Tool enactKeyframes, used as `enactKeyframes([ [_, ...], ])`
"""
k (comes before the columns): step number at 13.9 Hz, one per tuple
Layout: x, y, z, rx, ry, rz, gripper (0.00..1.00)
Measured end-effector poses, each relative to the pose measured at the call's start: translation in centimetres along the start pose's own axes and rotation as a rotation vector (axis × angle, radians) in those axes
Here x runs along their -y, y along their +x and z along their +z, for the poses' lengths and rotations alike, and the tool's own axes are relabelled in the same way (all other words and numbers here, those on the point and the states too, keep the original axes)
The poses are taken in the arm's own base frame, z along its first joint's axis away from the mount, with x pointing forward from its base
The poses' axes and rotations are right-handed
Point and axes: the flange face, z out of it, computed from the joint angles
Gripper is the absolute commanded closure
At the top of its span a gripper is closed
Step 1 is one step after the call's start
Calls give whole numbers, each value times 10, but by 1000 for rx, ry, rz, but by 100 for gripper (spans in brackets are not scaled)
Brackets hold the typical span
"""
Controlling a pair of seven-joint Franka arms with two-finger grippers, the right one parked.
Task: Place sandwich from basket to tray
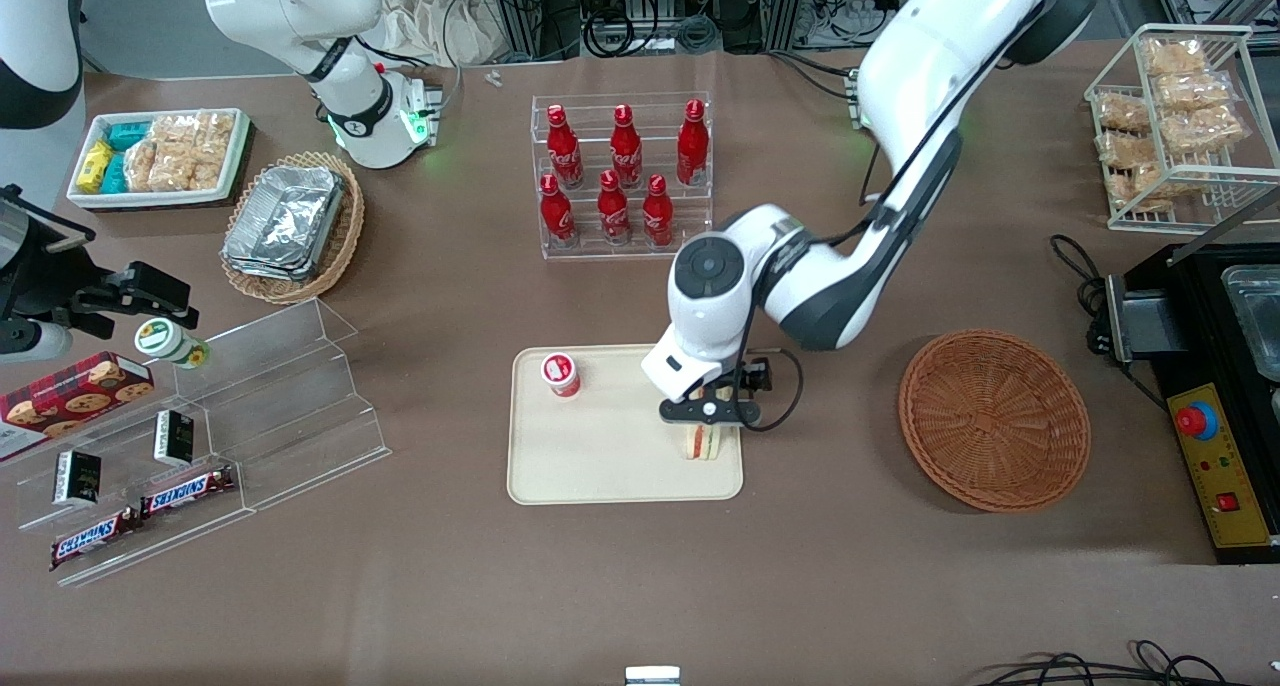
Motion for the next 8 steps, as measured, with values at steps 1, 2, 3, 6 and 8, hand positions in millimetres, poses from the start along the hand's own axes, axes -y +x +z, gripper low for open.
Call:
enactKeyframes([
  [1, 12, 7, -39, -23, -22, -27, 0],
  [2, 29, 13, -74, -33, -41, -48, 0],
  [3, 54, 20, -105, -25, -55, -57, 0],
  [6, 143, 31, -163, 63, -81, -8, 0],
  [8, 188, 28, -184, 125, -57, 5, 0],
])
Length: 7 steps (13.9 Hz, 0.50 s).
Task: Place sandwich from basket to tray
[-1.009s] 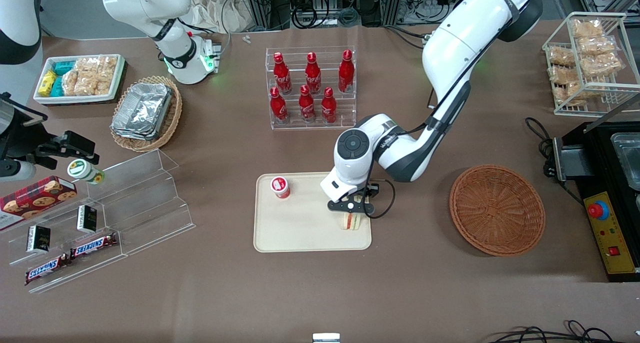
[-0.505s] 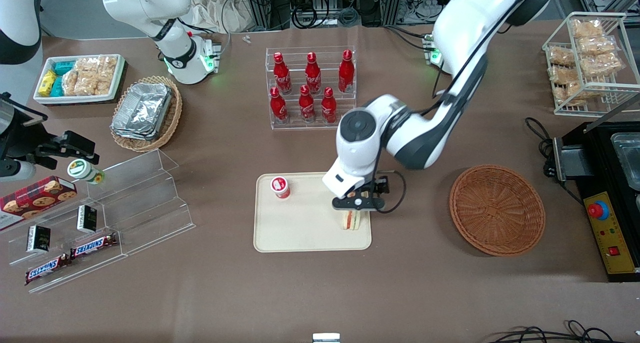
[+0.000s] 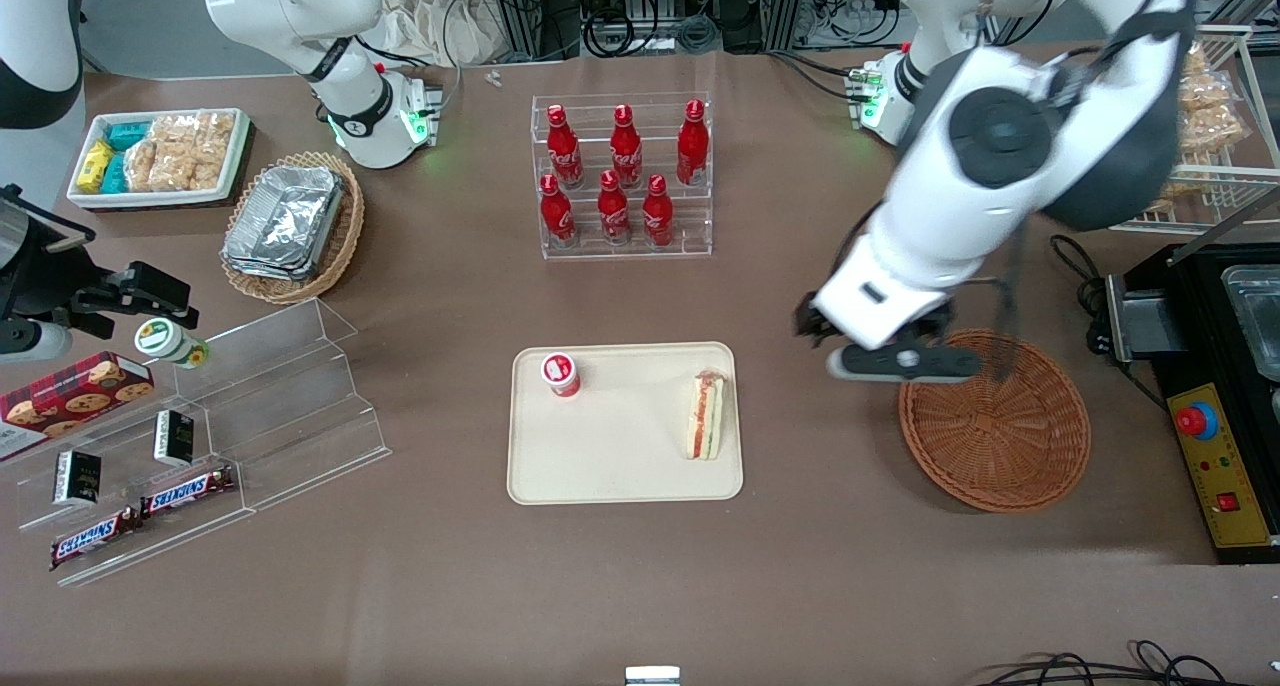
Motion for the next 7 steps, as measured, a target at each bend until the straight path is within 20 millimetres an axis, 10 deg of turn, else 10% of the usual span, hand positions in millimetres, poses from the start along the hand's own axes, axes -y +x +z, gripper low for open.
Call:
enactKeyframes([
  [7, 132, -52, -111, 21, -68, -83, 0],
])
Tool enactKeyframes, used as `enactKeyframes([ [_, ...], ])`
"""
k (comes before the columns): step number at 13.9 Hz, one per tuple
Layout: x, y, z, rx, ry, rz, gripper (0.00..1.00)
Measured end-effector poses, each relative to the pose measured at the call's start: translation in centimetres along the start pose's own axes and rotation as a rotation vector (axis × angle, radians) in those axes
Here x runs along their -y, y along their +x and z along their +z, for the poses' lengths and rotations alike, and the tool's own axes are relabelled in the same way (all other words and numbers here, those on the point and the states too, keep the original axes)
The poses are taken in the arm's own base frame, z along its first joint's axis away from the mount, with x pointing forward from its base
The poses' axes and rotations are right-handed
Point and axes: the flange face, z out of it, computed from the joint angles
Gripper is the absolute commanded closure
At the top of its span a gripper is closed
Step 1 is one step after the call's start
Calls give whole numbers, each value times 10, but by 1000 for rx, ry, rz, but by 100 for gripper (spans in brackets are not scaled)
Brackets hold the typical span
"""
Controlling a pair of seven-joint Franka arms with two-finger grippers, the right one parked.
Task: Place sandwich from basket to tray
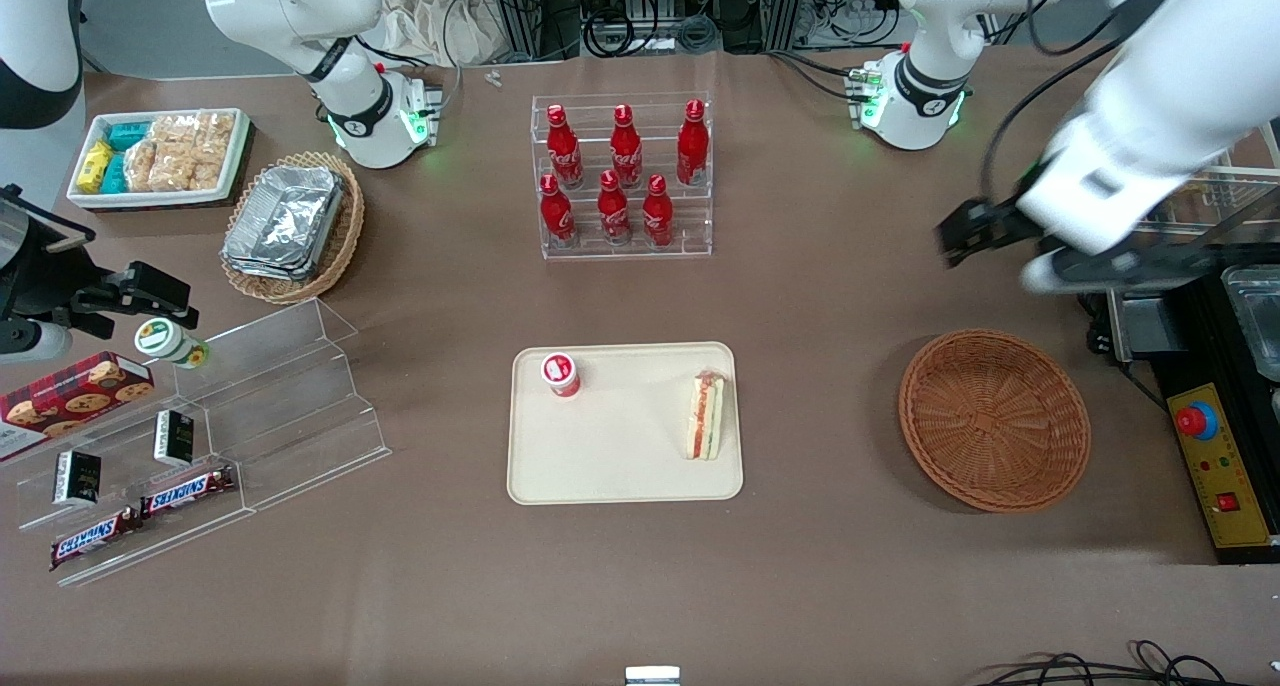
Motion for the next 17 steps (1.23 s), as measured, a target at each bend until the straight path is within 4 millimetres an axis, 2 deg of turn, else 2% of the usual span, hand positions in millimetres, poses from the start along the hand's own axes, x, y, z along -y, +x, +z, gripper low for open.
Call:
enactKeyframes([
  [2, 50, -23, -25, -15, -11, 29, 0],
  [4, 70, -49, -35, -24, -12, 34, 0],
  [5, 71, -57, -36, -26, -12, 36, 0],
  [7, 68, -61, -35, -25, -11, 42, 0],
  [11, 66, -59, -34, -28, -10, 47, 0],
  [14, 61, -50, -34, -24, 8, 55, 0],
  [17, 27, -43, -25, 6, 108, 99, 0],
])
